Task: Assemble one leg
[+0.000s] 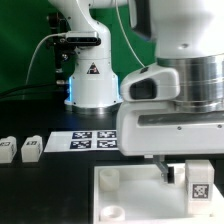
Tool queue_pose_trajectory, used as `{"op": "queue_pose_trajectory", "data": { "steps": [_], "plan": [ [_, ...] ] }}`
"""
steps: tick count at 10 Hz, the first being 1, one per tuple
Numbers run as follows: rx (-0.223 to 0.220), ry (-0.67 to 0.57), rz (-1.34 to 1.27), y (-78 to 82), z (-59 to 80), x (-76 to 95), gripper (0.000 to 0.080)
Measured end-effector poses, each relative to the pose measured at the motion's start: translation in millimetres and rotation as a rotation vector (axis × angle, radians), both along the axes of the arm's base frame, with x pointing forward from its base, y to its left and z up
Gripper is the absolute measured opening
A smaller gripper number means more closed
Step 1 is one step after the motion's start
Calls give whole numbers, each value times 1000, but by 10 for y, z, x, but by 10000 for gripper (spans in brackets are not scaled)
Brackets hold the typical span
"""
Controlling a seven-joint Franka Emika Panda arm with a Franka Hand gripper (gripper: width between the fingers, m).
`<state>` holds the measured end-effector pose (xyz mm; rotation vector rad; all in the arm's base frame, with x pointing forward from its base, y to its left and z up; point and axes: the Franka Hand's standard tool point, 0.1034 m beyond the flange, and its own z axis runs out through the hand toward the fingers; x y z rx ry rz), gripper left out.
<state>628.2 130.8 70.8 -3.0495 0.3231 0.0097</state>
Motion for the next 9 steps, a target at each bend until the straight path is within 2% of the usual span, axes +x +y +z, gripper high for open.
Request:
{"op": "queue_pose_trajectory", "data": {
  "steps": [1, 2, 3, 6, 8, 9],
  "plan": [
    [12, 3, -33, -9, -8, 0, 625],
    [11, 4, -45, -23, -9, 3, 396],
    [4, 11, -99, -70, -20, -3, 298],
    [23, 38, -449, -65, -16, 9, 298],
    [52, 72, -757, -60, -9, 22, 298],
    [72, 105, -990, -38, -12, 20, 298]
  ]
}}
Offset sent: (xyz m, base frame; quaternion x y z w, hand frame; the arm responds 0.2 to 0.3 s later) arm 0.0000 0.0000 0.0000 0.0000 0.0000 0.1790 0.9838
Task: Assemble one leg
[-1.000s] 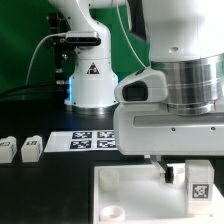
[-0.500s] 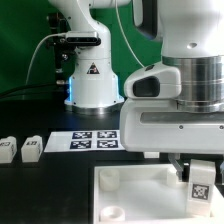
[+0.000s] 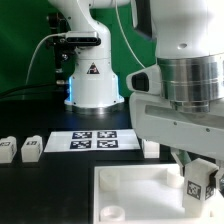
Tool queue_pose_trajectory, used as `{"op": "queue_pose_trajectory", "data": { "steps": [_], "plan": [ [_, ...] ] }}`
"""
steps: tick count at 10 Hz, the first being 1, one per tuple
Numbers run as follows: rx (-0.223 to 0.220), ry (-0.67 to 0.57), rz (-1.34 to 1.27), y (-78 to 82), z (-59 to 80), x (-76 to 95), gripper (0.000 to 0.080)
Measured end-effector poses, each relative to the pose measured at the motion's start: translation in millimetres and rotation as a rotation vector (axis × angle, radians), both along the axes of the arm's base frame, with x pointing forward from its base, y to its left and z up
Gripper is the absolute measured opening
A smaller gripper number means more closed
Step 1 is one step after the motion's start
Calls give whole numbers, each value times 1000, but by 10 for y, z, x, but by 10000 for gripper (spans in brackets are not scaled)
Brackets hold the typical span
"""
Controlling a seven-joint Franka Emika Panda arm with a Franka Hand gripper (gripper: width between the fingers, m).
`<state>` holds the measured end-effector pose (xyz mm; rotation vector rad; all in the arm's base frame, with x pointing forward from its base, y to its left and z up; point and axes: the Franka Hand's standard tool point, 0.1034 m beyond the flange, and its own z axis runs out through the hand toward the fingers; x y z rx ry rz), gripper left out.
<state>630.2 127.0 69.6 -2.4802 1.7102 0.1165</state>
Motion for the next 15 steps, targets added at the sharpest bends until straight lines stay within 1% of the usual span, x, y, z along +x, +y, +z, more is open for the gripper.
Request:
{"op": "queue_pose_trajectory", "data": {
  "steps": [1, 2, 3, 4, 5, 6, 7, 8, 9, 10, 12, 13, 15],
  "plan": [
    [39, 23, -227, -4, -3, 17, 298],
    [68, 42, -351, -17, 0, 27, 296],
    [76, 60, -444, -2, -3, 23, 296],
    [75, 72, -499, 15, -13, 9, 296],
    [74, 67, -468, 8, -14, 9, 406],
    [73, 58, -414, 18, -19, 2, 406],
    [69, 61, -355, 58, -41, -41, 583],
    [63, 58, -254, 85, -46, -75, 583],
    [26, 15, 12, 64, -46, -81, 638],
    [-14, 7, 217, 79, -46, -111, 646],
    [-16, -34, 499, 55, -54, -106, 649],
    [-15, -45, 579, 51, -54, -106, 649],
    [-56, -79, 892, -37, -39, -76, 649]
  ]
}}
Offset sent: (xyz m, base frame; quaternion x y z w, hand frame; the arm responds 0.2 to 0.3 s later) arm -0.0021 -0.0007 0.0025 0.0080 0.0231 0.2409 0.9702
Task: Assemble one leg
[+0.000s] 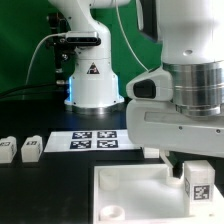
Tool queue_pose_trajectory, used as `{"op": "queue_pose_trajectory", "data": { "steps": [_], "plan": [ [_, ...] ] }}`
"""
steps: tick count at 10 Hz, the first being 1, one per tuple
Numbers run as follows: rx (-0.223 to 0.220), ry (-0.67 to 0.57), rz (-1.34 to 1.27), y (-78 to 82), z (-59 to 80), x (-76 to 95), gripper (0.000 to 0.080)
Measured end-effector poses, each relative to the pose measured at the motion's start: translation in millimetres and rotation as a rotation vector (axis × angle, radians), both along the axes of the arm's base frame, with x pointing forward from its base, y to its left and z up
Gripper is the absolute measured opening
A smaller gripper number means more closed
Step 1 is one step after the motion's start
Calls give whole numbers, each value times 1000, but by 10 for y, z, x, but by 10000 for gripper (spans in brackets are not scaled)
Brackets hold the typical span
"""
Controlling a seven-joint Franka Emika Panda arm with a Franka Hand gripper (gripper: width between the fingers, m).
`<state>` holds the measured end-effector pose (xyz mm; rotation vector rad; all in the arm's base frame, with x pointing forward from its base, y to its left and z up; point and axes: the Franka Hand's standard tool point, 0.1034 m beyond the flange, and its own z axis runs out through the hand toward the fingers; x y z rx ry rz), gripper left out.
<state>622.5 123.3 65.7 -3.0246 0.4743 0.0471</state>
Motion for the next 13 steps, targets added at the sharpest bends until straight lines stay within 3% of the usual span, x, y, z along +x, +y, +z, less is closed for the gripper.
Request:
{"op": "queue_pose_trajectory", "data": {
  "steps": [2, 3, 5, 6, 10, 12, 13],
  "plan": [
    [-23, -29, 203, 31, 21, 27, 649],
    [-23, -27, 183, 25, 16, 25, 649],
    [-23, -24, 159, 24, 12, 24, 380],
    [-24, -16, 47, 15, 7, 21, 294],
    [-12, 23, -368, 20, 15, 33, 294],
    [53, 73, -738, -1, 18, 79, 294],
    [117, 121, -996, -7, -2, 85, 294]
  ]
}}
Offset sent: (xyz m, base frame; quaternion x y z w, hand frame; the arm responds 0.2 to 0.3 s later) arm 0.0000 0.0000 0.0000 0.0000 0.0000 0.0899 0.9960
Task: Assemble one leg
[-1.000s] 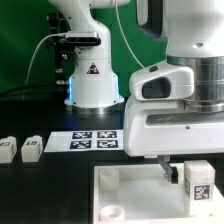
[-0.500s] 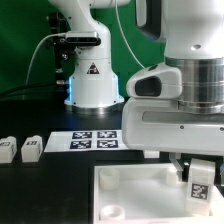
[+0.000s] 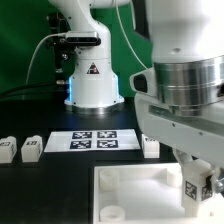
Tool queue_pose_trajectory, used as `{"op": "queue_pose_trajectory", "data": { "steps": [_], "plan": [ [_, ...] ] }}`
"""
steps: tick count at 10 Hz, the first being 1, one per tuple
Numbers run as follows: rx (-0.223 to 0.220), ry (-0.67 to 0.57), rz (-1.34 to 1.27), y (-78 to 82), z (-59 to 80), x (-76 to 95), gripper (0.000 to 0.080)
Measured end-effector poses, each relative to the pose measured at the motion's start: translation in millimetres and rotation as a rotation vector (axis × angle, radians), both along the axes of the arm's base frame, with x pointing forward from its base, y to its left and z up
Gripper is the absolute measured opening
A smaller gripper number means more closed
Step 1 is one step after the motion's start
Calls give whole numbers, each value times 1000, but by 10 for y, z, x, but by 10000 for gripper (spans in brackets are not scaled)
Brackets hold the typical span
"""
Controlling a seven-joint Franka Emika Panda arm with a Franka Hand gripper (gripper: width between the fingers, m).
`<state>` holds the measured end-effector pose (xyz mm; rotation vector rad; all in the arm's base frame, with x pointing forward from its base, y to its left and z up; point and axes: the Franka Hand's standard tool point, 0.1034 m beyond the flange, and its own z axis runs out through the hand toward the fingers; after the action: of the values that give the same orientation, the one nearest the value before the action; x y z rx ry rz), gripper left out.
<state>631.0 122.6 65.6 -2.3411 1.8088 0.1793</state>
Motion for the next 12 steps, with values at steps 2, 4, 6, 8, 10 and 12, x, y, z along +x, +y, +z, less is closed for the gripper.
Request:
{"op": "queue_pose_trajectory", "data": {
  "steps": [2, 4, 6, 8, 10, 12],
  "plan": [
    [72, 44, -284, 23, -5, 14, 294],
    [87, 84, -472, 8, 5, 31, 294],
    [82, 102, -573, -23, 8, 43, 294],
    [63, 121, -721, -100, 22, 67, 297],
    [62, 120, -696, -88, 5, 49, 299],
    [63, 120, -687, -10, 14, 26, 609]
  ]
}}
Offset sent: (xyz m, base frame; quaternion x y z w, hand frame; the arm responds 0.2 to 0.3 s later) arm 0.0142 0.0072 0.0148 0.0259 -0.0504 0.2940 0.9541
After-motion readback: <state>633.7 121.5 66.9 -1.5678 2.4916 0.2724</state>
